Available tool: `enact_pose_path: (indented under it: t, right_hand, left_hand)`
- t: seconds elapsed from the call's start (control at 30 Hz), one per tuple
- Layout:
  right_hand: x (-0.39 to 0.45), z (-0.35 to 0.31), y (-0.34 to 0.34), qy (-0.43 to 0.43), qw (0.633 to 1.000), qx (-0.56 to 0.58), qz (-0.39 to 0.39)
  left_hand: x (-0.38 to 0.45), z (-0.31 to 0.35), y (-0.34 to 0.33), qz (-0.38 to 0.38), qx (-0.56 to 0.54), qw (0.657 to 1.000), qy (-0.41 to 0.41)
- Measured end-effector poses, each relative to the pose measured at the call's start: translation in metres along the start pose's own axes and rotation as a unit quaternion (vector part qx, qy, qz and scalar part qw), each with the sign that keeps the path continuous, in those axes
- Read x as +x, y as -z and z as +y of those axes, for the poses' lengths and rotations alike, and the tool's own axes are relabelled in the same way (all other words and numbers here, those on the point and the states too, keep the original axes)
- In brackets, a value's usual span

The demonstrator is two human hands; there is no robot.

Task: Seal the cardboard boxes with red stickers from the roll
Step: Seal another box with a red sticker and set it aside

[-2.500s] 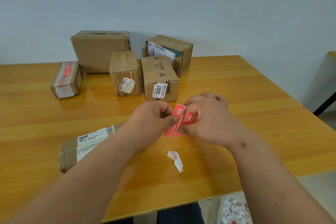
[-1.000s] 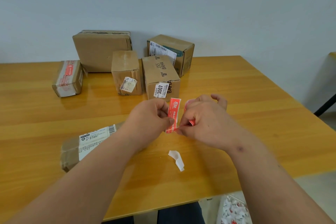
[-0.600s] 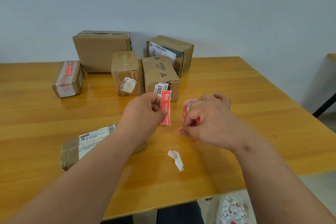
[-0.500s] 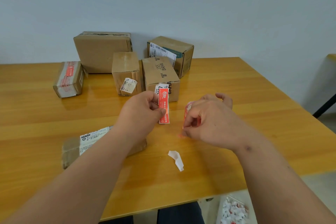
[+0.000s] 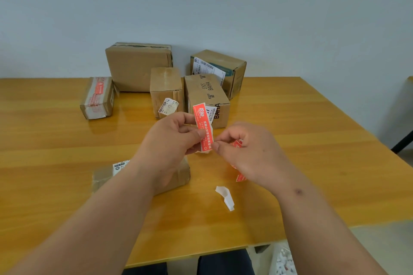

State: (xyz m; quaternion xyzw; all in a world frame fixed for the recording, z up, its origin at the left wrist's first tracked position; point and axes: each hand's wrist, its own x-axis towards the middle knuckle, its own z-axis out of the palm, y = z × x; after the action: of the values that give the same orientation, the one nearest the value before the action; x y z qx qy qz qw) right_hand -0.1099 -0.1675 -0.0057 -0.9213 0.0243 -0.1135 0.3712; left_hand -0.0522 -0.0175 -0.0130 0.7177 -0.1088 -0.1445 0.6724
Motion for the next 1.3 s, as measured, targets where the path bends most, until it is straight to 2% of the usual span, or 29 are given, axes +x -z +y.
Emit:
enact_pose_path:
  t: [0.2,0.27,0.37,0.4,0.47,0.6,0.8,1.3]
  right_hand:
    - [-0.006,-0.013,-0.008,-0.016,0.995,0.098,-0.018]
    - [-0.008,-0.015,-0.013,-0.021,0.993,0.116,-0.017]
    - [-0.008,-0.018,-0.02,-0.04,0.991,0.13,-0.018]
    - [-0.008,-0.019,-0.023,-0.044,0.99,0.132,-0.023]
    - [-0.009,-0.019,-0.027,-0.048,0.99,0.13,-0.036]
    - [-0.009,-0.021,-0.034,-0.032,0.989,0.133,-0.054]
    - [-0.01,-0.023,-0.041,-0.02,0.989,0.141,-0.051]
    - [-0.006,-0.025,-0.048,-0.021,0.986,0.158,-0.047]
  left_hand:
    - [-0.011,0.004,0.01,0.009,-0.015,1.0,0.001]
    - [-0.015,0.002,0.014,0.056,0.05,0.997,-0.019]
    - [-0.028,-0.002,0.019,0.148,0.198,0.961,-0.122]
    - [-0.033,-0.002,0.02,0.144,0.226,0.951,-0.152]
    - [-0.04,-0.004,0.022,0.107,0.25,0.949,-0.162]
    - [-0.044,-0.009,0.027,0.08,0.196,0.972,-0.104]
    - [-0.043,-0.014,0.033,0.082,0.119,0.986,-0.08]
    - [-0.041,-0.018,0.042,0.073,0.103,0.99,-0.062]
